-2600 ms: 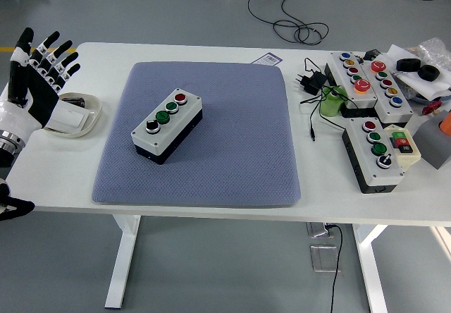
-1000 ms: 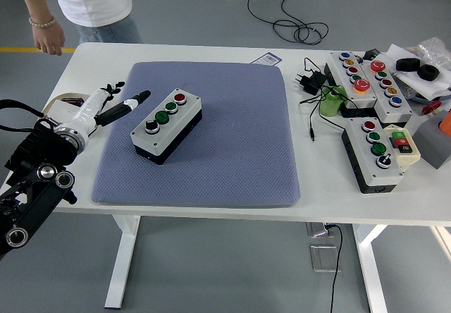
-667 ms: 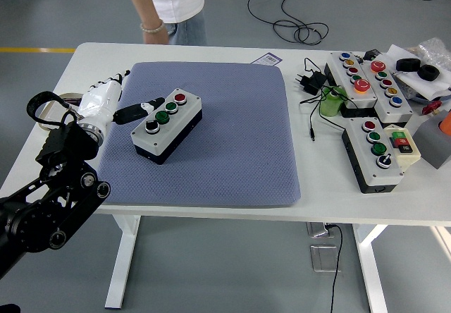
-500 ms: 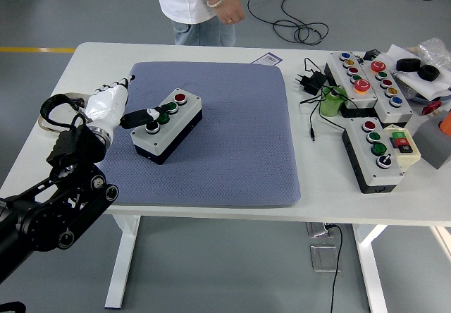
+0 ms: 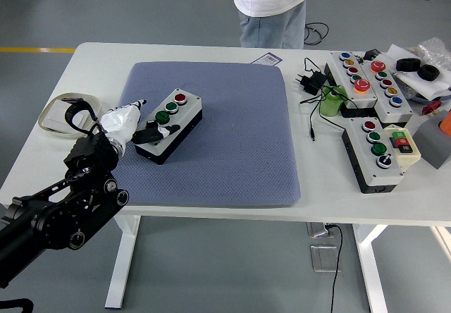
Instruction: Pick up the button,place it on the desk,press the button,press the button
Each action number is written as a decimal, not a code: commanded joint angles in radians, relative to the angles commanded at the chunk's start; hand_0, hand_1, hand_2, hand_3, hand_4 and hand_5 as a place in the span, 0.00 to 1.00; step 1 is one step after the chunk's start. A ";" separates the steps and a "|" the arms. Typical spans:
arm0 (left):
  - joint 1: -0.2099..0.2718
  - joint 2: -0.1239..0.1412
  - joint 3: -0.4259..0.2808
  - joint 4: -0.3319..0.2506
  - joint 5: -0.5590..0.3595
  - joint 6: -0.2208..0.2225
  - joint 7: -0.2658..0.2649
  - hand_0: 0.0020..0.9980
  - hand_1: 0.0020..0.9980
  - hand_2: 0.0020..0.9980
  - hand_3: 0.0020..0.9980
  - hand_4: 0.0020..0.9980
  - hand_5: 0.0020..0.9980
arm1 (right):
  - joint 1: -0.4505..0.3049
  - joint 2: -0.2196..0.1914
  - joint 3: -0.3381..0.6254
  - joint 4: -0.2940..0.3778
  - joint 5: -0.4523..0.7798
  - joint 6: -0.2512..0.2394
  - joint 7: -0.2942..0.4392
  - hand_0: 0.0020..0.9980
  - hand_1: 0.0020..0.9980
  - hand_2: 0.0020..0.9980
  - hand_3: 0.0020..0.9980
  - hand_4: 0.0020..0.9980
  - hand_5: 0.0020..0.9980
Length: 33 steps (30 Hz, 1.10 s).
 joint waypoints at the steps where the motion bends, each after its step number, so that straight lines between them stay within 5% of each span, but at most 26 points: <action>1: -0.004 -0.003 0.005 0.003 0.000 -0.001 0.002 1.00 1.00 1.00 1.00 1.00 0.89 | 0.000 0.000 0.000 0.000 0.000 0.000 0.000 0.64 0.51 0.55 0.59 0.23 0.36; 13: -0.063 -0.039 0.067 0.027 -0.019 -0.017 0.045 0.98 1.00 1.00 1.00 1.00 0.83 | 0.002 0.000 -0.003 0.000 -0.001 -0.001 -0.001 0.64 0.51 0.55 0.59 0.23 0.36; 14: -0.080 -0.046 0.087 0.045 -0.025 -0.031 0.056 0.97 0.99 0.99 1.00 1.00 0.77 | 0.003 0.000 -0.005 0.000 0.003 -0.001 -0.001 0.64 0.51 0.55 0.59 0.24 0.36; 19: -0.142 -0.061 0.125 0.122 -0.026 -0.057 0.069 0.97 0.99 0.99 1.00 1.00 0.77 | 0.009 -0.003 -0.009 0.000 0.008 0.001 0.002 0.64 0.51 0.55 0.59 0.24 0.36; 20: -0.144 -0.062 0.126 0.125 -0.026 -0.058 0.069 0.96 0.97 0.96 1.00 1.00 0.69 | 0.009 -0.004 -0.009 0.000 0.008 0.001 0.003 0.64 0.51 0.55 0.59 0.24 0.36; 26: -0.172 -0.069 0.137 0.158 -0.013 -0.085 0.069 0.96 0.97 0.96 1.00 1.00 0.69 | 0.007 -0.009 -0.011 0.000 0.011 0.000 0.004 0.64 0.51 0.55 0.59 0.24 0.36; 27: -0.172 -0.070 0.139 0.160 -0.012 -0.088 0.069 0.87 0.93 0.92 1.00 1.00 0.58 | 0.006 -0.009 -0.011 0.000 0.010 0.000 0.003 0.64 0.51 0.55 0.59 0.24 0.36; 31: -0.171 -0.075 0.151 0.166 -0.008 -0.107 0.069 0.87 0.93 0.92 1.00 1.00 0.58 | 0.002 -0.010 -0.011 0.000 0.005 -0.001 0.001 0.64 0.51 0.55 0.59 0.24 0.36; 32: -0.170 -0.076 0.152 0.167 -0.009 -0.108 0.069 0.64 0.79 0.82 0.98 0.94 0.31 | 0.002 -0.009 -0.010 0.000 0.003 -0.001 0.001 0.64 0.51 0.55 0.59 0.23 0.36; 33: -0.170 -0.077 0.154 0.168 -0.011 -0.108 0.069 0.64 0.79 0.82 0.98 0.94 0.31 | 0.001 -0.009 -0.009 0.000 0.002 -0.001 0.001 0.64 0.51 0.55 0.59 0.23 0.36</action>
